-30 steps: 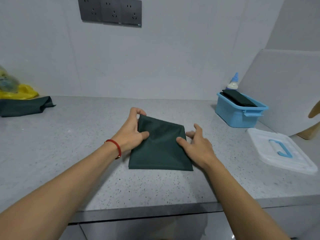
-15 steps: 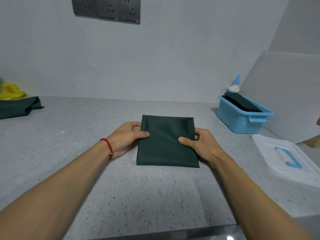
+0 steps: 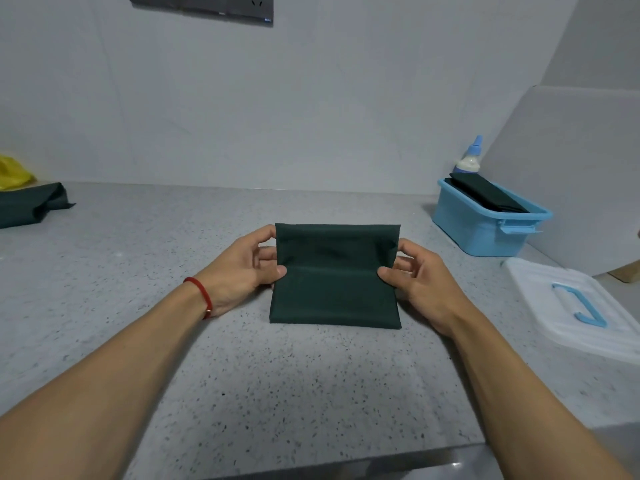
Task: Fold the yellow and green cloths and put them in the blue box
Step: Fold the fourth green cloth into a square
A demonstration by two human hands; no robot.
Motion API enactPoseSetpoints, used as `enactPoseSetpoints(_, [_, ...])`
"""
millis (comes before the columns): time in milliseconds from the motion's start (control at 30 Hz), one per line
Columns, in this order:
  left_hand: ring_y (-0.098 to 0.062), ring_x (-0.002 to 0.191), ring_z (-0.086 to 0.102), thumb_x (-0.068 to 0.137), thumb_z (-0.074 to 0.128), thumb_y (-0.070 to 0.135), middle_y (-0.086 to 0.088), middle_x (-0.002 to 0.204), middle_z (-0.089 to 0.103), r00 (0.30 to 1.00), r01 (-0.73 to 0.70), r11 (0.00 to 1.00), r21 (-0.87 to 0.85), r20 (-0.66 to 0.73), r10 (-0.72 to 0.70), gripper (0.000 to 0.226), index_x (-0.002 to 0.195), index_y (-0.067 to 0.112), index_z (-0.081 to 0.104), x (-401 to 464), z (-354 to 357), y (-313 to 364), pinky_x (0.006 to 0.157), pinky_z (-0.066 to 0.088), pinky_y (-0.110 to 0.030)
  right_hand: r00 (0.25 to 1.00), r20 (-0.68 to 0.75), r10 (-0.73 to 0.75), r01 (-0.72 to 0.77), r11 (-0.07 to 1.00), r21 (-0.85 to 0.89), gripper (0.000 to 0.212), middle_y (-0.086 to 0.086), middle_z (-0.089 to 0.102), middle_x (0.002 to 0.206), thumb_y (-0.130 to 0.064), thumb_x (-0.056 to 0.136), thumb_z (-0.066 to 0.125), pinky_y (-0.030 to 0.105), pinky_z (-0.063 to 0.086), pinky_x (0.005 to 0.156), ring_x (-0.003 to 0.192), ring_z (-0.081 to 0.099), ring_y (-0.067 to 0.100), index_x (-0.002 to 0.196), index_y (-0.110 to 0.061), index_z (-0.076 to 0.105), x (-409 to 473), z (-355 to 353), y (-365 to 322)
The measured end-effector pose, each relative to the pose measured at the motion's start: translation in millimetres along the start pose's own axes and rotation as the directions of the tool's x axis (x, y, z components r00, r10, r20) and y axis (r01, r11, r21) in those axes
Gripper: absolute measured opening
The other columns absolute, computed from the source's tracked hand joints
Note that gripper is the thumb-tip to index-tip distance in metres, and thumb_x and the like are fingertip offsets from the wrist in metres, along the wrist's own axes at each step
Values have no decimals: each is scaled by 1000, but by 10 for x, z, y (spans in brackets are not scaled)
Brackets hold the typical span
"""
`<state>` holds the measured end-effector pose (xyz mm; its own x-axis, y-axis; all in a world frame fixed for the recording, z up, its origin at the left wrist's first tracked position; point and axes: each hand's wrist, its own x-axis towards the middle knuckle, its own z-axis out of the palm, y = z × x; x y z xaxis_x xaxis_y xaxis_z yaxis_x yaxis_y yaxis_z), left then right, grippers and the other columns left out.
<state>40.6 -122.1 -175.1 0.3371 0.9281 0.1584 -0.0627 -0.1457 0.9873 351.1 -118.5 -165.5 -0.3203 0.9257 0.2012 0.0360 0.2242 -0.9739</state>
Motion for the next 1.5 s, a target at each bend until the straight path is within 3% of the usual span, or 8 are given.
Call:
enactPoseSetpoints(100, [-27,104,71,94,53,-18,-14,107,74,996,-53,990,129,-66,62,33,108,9,65,-20,74,34,87,58,-35,1000,-17,-18,16,997,-80,31,3,75,114,3,97,62,25,59,78,99,72,10,115,-18,73,-15,-32,-20])
enactPoseSetpoints(200, [-28,107,71,93,53,-20,-15,109,75,990,-75,980,185,-106,96,28,91,3,68,-33,99,50,91,59,-37,999,-44,3,-6,997,-81,25,5,76,106,5,96,60,15,52,62,84,71,9,96,-12,79,-6,-42,-29])
enactPoseSetpoints(600, [-20,110,70,92,59,-15,-5,110,77,975,36,978,206,-221,11,31,83,5,81,-64,96,72,100,55,-39,991,-105,83,-109,956,-271,45,-8,77,108,3,99,48,29,52,97,108,69,13,90,-24,84,6,-44,-4])
enactPoseSetpoints(900, [-20,113,65,96,44,-2,2,110,76,966,44,983,180,-257,4,41,90,13,82,-111,250,145,101,50,-38,998,-39,42,-53,928,-368,24,19,69,88,-12,93,69,42,53,88,81,62,21,99,-33,77,-29,-31,22])
enactPoseSetpoints(967, [-10,113,60,104,46,23,16,113,70,961,51,916,399,-270,64,32,107,31,77,-140,405,140,92,50,-31,999,-18,36,-40,922,-384,29,14,67,85,-10,92,69,41,54,85,78,62,23,102,-36,75,-28,-31,12])
enactPoseSetpoints(1067, [-4,132,40,96,37,61,15,145,50,983,-74,484,872,-19,185,53,142,39,51,-167,595,105,109,38,-37,1000,5,29,-25,918,-395,34,15,71,101,-7,90,67,50,58,87,95,67,33,104,-37,73,-31,-7,1])
enactPoseSetpoints(1167, [-15,147,18,94,36,68,3,164,24,989,-142,171,975,134,58,74,159,36,23,-157,670,58,121,20,-46,1000,6,20,-16,909,-417,37,18,69,103,-5,89,64,55,55,84,96,65,38,104,-38,71,-37,18,12])
enactPoseSetpoints(1500, [-18,148,25,102,45,52,0,163,30,984,-176,218,960,167,59,55,153,32,41,-154,665,12,120,24,-51,998,0,-68,51,756,-653,41,-11,64,119,-9,88,63,33,52,96,109,60,10,119,-35,66,-84,104,26])
